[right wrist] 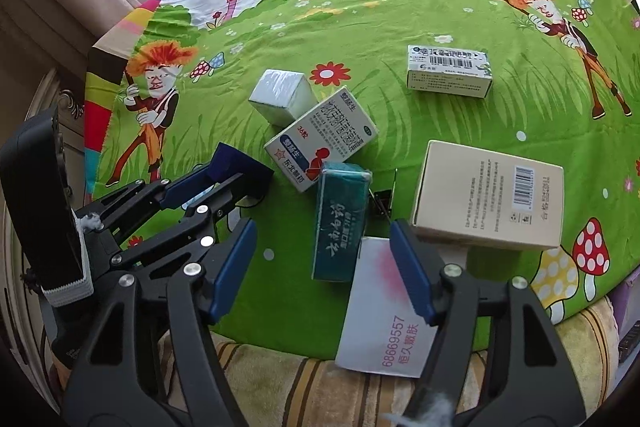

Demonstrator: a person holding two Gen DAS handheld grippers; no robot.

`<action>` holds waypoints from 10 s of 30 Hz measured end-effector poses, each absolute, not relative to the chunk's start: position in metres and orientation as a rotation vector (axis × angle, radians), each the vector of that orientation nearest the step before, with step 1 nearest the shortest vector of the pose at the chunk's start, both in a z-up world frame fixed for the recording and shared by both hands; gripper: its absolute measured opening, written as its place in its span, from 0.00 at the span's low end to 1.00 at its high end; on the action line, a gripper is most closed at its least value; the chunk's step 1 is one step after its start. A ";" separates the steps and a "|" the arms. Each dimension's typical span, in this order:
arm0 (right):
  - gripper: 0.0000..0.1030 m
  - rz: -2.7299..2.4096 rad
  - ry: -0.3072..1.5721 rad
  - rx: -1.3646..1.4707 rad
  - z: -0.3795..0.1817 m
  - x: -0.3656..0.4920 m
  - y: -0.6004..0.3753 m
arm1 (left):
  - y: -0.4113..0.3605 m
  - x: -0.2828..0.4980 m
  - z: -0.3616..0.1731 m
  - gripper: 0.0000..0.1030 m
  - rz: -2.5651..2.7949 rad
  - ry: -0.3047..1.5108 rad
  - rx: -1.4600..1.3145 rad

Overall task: Organize rigid objects
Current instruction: 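Grasp the small dark blue box with the left tool, then grasp the teal box with the right tool while the left tool holds the dark blue box, then carry the dark blue and teal boxes over the purple-rimmed box, then open both tools to release the two boxes inside, then move both open tools back over the boxes on the table, then grasp the white cube box with the left tool while the right tool grasps the white medicine box, then carry the white cube box and medicine box over the purple-rimmed box, then open both tools to drop the two boxes inside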

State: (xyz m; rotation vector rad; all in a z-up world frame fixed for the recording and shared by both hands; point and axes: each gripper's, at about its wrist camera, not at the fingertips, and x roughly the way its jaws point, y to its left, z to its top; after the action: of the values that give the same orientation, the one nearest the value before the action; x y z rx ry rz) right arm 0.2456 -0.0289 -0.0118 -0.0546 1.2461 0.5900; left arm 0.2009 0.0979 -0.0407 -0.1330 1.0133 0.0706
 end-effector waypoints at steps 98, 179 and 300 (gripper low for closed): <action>0.33 -0.078 0.899 0.181 0.041 0.183 -0.482 | -0.281 0.201 0.021 0.25 -0.628 1.041 -0.220; 0.73 0.416 0.870 -0.061 0.067 0.290 -0.122 | 0.119 0.183 0.034 0.70 0.287 0.694 -0.552; 0.71 0.089 0.804 -0.054 0.054 0.153 -0.437 | -0.282 0.147 0.028 0.40 -0.453 1.025 -0.200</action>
State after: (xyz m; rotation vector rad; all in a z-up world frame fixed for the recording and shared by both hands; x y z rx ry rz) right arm 0.1528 -0.4369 0.0541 -0.0545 0.8044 0.0894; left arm 0.1471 -0.2824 0.0279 -0.2000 1.0250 -0.4532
